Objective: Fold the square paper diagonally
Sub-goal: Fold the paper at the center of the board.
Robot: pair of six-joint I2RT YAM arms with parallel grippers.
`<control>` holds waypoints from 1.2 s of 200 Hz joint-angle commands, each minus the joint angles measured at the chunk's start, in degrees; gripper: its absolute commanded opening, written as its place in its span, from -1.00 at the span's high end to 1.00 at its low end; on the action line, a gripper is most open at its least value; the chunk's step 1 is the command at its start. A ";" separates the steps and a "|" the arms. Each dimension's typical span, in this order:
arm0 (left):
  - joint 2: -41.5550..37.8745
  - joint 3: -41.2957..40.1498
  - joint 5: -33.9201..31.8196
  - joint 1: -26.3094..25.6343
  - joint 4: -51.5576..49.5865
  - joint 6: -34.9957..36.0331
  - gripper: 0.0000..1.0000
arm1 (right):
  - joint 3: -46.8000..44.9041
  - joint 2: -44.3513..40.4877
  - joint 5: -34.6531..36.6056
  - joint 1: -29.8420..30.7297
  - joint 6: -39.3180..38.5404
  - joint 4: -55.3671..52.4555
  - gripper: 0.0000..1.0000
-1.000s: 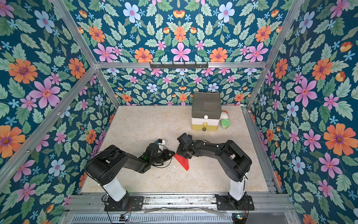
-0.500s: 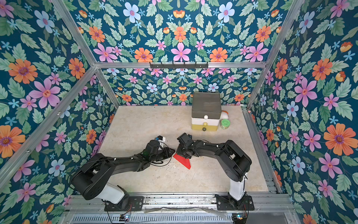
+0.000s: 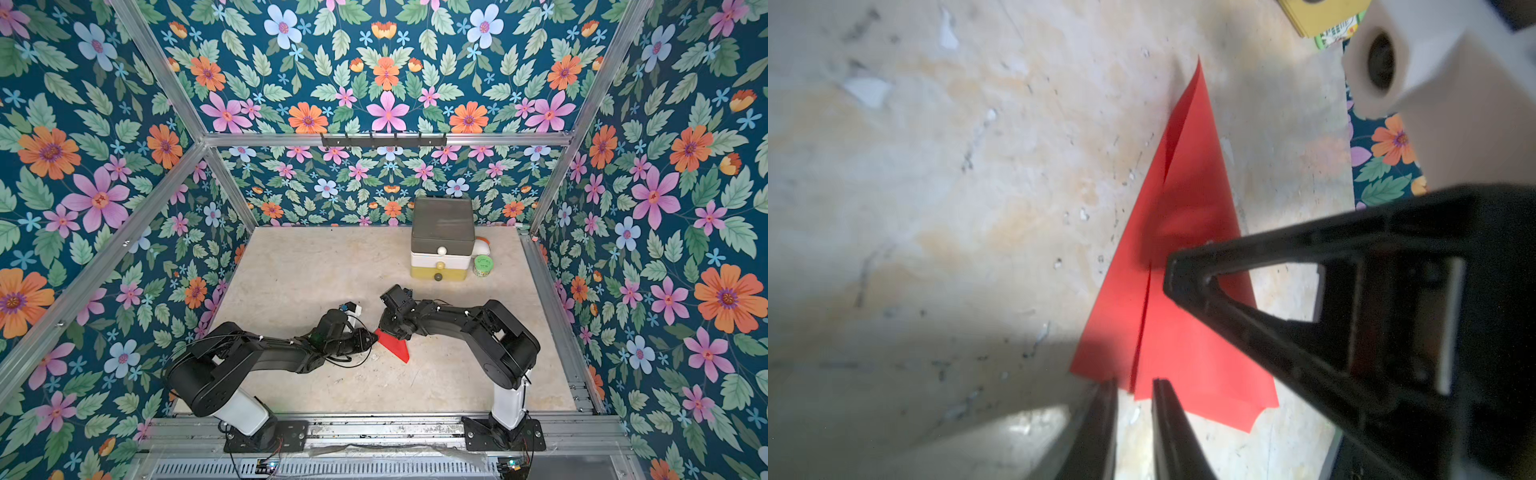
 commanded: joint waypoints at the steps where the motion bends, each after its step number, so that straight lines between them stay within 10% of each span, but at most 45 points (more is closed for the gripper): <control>1: -0.98 -0.74 1.89 -0.17 2.14 -1.39 0.74 | -0.32 0.10 -0.32 0.11 0.23 -1.55 0.46; 28: -2.30 -1.83 1.94 -0.16 4.02 -3.06 1.00 | -0.49 0.41 -0.70 0.11 0.45 -1.06 0.50; 153: 6.37 1.26 -2.88 -0.29 5.75 -6.56 1.00 | -0.95 -0.09 -0.56 0.11 0.44 -1.43 0.49; 240: 6.69 -1.77 -3.33 -0.25 5.22 -7.01 1.00 | -2.56 -9.57 2.86 0.20 -3.46 -2.11 -0.22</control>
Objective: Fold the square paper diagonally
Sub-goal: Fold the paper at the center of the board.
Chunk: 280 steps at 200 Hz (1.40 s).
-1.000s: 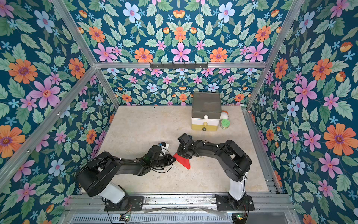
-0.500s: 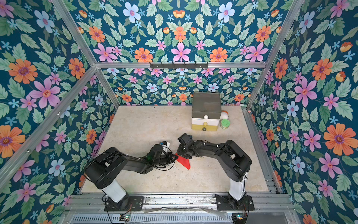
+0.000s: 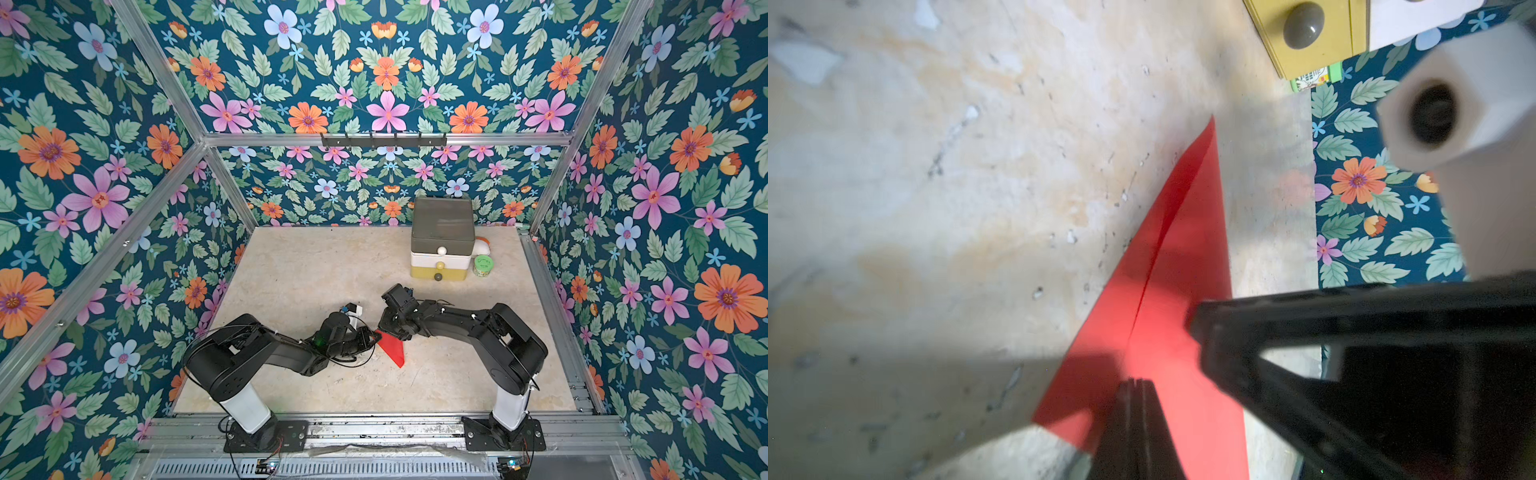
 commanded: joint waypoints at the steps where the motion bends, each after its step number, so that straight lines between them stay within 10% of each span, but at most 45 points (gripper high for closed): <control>1: 0.25 -0.52 -1.66 0.00 -6.76 0.30 1.00 | -1.27 -4.17 3.01 0.07 -2.83 -1.69 -0.22; 86: 0.55 -0.16 -0.89 -0.07 -6.04 0.04 1.00 | -21.20 -15.60 -2.45 0.23 -1.11 14.85 -0.33; 280: -1.66 2.19 -0.94 -0.07 -8.84 0.05 1.00 | -21.98 -10.37 -1.54 0.33 -0.83 16.76 0.12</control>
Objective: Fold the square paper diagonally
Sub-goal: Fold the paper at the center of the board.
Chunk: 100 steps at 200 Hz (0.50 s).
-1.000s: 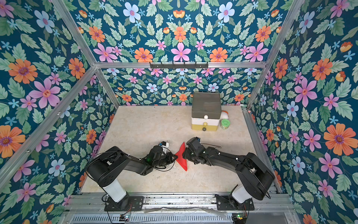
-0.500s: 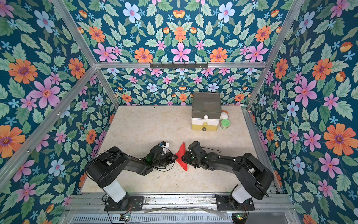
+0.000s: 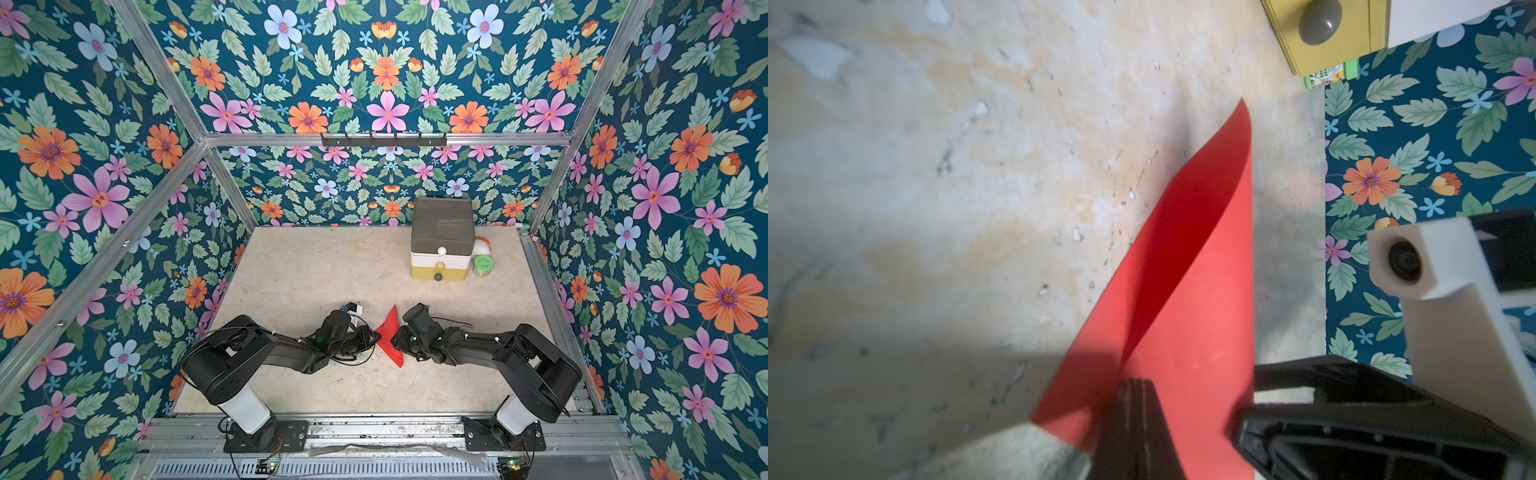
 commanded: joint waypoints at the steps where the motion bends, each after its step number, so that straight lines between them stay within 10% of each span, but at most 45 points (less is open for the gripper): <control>1: -0.25 0.34 -0.85 0.06 -4.11 0.44 1.00 | -0.07 -0.17 0.87 0.04 -0.09 0.07 0.12; 55: -5.55 4.37 0.54 0.36 -7.62 -1.14 0.38 | 0.82 2.32 1.07 0.04 0.00 -1.49 0.16; 100: -6.98 6.53 -2.70 1.29 -13.60 2.07 0.33 | 1.17 3.08 1.10 0.04 0.26 -1.52 0.16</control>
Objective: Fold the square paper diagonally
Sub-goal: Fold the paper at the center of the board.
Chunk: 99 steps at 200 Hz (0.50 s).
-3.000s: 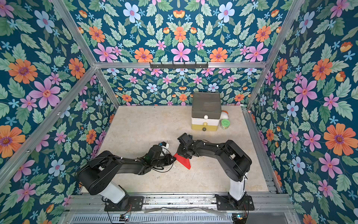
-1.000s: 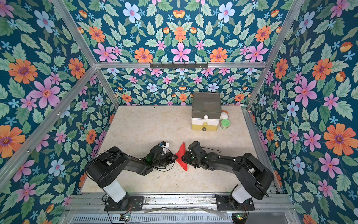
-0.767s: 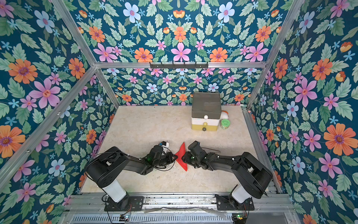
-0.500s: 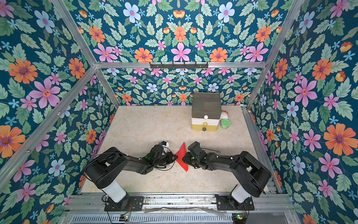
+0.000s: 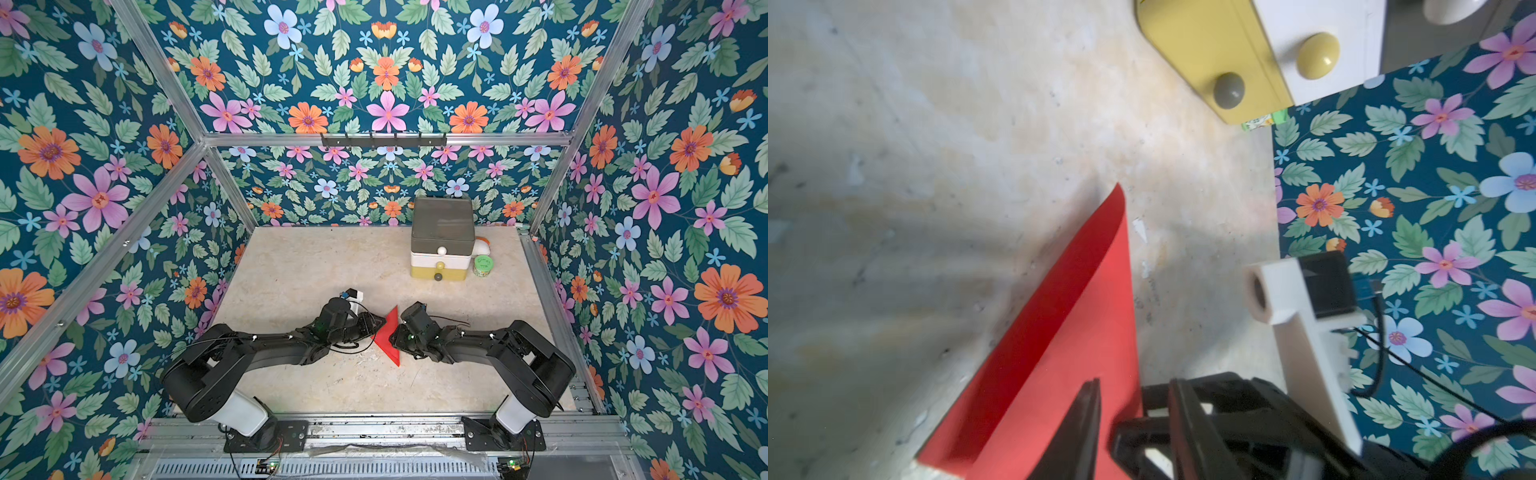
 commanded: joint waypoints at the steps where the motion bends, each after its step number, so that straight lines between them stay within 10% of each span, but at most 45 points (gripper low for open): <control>1: 0.42 0.02 -2.50 0.92 -4.86 2.20 0.34 | -0.02 0.52 0.80 0.04 0.33 -3.67 0.17; 42: 3.67 -3.51 -0.21 4.75 -0.53 0.60 0.60 | 0.55 1.01 1.22 0.10 1.03 -4.44 0.18; 99: -0.90 -4.74 -2.02 4.83 -1.01 1.78 0.24 | 2.41 1.83 2.17 0.14 0.95 -6.73 0.19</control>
